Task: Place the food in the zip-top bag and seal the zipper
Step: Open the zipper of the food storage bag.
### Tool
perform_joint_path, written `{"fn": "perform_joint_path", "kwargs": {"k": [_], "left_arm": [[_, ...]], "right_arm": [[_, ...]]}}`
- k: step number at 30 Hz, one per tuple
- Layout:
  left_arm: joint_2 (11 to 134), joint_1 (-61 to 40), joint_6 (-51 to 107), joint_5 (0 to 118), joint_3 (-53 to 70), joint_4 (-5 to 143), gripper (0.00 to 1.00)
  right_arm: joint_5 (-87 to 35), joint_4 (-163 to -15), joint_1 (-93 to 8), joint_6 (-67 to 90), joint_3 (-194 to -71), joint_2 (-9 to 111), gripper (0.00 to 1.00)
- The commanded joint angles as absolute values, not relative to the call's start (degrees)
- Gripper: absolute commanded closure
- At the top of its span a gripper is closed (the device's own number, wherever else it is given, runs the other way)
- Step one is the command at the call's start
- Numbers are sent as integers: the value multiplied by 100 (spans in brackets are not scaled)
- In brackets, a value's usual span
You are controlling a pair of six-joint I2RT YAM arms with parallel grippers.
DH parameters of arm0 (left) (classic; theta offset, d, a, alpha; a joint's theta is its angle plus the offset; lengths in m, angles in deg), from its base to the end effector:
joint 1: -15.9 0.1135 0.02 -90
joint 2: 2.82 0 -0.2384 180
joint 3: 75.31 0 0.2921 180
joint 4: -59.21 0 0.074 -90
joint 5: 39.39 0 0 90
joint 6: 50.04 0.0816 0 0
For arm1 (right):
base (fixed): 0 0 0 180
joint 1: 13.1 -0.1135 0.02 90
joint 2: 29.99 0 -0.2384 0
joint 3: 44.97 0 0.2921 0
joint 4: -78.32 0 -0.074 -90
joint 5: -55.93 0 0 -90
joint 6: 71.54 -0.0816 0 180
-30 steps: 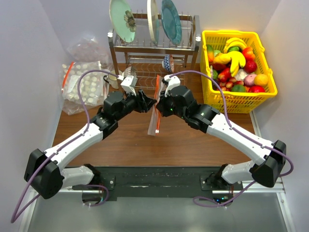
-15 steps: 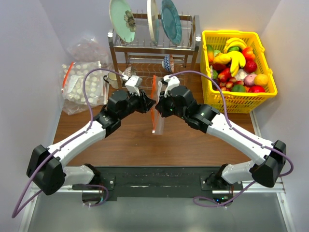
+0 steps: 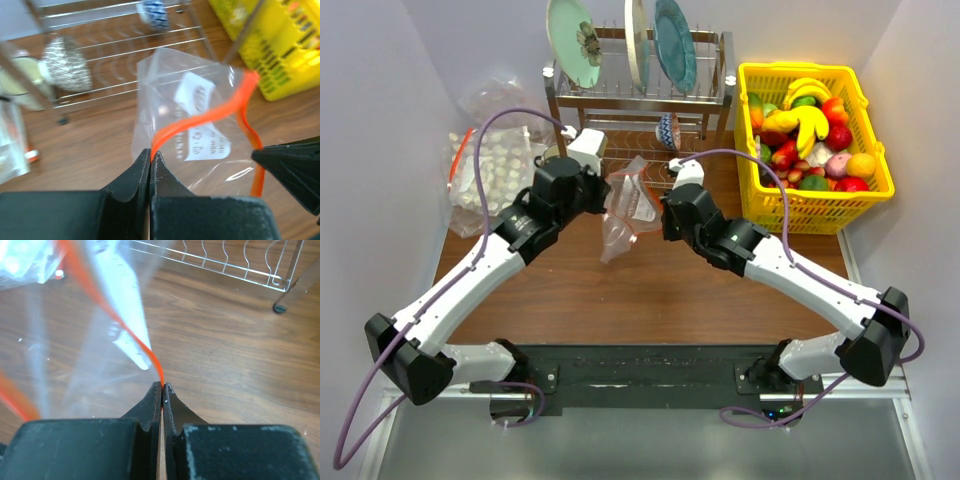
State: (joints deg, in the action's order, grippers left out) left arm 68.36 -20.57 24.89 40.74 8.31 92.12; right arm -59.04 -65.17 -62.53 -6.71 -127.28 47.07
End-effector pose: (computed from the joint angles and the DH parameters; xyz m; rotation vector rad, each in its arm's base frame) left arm 0.3083 -0.2105 0.3481 0.2464 1.9315 -0.4354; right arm 0.2759 0.2693 0.2958 -0.1821 2.0701 0.3401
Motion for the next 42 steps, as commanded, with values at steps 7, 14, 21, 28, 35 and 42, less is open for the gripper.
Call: {"fn": "perform_joint_path", "kwargs": {"k": [7, 14, 21, 28, 35, 42], "left_arm": [[6688, -2075, 3003, 3118, 1169, 10631, 100], [6793, -2075, 2766, 4313, 475, 9419, 100], [7513, -2075, 2476, 5008, 378, 8812, 100], [8032, -2075, 2361, 5035, 290, 8346, 100], [8147, -2075, 2300, 5026, 360, 8337, 100], [8042, -2075, 2344, 5096, 536, 8548, 100]], "right_arm": [[-5984, -6943, -6003, -1160, -12284, 5061, 100], [-5024, -7595, -6003, -923, -12037, 4929, 87], [-4849, -7559, -5995, -625, -12037, 4675, 65], [-4461, -7051, -5898, -431, -12459, 4455, 57], [-4628, -6233, -5003, -141, -13476, 4209, 58], [-4874, -5942, -3237, -131, -14058, 4199, 58]]}}
